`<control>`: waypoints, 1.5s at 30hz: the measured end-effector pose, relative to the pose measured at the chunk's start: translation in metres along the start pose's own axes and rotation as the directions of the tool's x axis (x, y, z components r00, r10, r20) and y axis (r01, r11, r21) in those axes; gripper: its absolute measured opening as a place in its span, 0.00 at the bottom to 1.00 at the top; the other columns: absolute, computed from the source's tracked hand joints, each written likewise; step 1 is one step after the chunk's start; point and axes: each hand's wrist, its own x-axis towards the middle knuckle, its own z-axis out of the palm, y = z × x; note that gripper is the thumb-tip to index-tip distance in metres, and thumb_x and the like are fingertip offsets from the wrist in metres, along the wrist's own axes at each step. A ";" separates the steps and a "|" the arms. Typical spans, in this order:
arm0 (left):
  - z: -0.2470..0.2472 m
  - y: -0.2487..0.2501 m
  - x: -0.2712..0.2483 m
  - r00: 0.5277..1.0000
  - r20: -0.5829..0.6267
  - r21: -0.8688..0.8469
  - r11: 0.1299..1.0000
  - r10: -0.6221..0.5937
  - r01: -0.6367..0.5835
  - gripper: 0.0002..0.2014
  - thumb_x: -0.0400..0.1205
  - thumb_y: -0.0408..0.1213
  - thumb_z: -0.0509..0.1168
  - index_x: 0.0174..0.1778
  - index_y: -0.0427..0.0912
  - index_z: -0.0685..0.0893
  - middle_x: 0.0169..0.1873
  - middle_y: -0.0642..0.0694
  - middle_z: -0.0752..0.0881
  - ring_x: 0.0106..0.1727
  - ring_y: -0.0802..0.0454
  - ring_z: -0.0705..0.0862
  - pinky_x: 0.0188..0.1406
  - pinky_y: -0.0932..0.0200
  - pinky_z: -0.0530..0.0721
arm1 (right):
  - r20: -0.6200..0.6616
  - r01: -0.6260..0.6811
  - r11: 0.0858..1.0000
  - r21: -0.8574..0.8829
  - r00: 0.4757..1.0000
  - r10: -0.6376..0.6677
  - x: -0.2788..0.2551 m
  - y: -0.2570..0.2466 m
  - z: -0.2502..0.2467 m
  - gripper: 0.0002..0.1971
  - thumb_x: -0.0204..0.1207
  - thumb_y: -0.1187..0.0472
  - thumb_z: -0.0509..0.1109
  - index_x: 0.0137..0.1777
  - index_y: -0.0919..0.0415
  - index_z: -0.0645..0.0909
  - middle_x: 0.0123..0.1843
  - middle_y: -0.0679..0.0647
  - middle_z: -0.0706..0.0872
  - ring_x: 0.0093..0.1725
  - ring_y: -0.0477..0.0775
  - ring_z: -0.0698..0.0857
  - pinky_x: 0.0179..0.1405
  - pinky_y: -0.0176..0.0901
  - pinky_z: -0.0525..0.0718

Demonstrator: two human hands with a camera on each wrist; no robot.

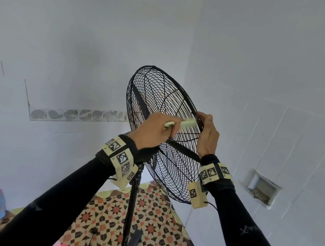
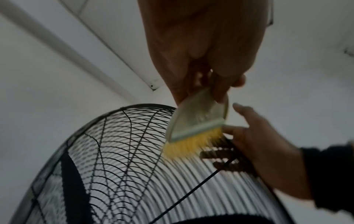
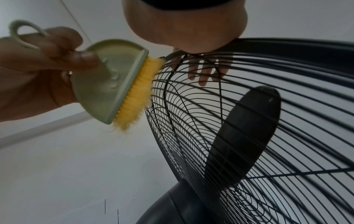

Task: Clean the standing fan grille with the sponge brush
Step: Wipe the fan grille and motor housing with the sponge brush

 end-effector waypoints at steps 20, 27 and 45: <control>-0.013 0.018 0.027 0.908 -0.408 -0.163 0.986 -0.092 0.027 0.23 0.86 0.22 0.65 0.34 0.58 0.79 0.48 0.54 0.87 0.39 0.65 0.85 0.30 0.68 0.83 | 0.000 -0.077 0.992 0.103 0.997 0.078 0.000 -0.003 0.002 0.26 0.92 0.44 0.44 0.63 0.48 0.86 0.54 0.40 0.91 0.56 0.39 0.87 0.52 0.25 0.77; 0.035 0.035 -0.008 1.000 0.005 -0.162 0.987 0.007 -0.006 0.24 0.86 0.22 0.65 0.34 0.58 0.79 0.54 0.48 0.90 0.43 0.41 0.91 0.40 0.44 0.92 | 0.002 -0.215 0.943 0.254 0.975 0.221 0.001 -0.004 -0.010 0.33 0.79 0.26 0.43 0.73 0.42 0.72 0.63 0.47 0.91 0.64 0.45 0.86 0.64 0.39 0.76; 0.001 0.007 0.048 0.633 -0.616 -0.666 0.739 -0.469 -0.100 0.14 0.88 0.26 0.65 0.40 0.46 0.78 0.40 0.53 0.83 0.45 0.62 0.82 0.53 0.67 0.80 | -0.067 -0.269 0.872 0.409 0.944 0.323 -0.001 0.004 -0.009 0.31 0.82 0.31 0.48 0.54 0.50 0.88 0.54 0.48 0.94 0.63 0.53 0.89 0.78 0.64 0.73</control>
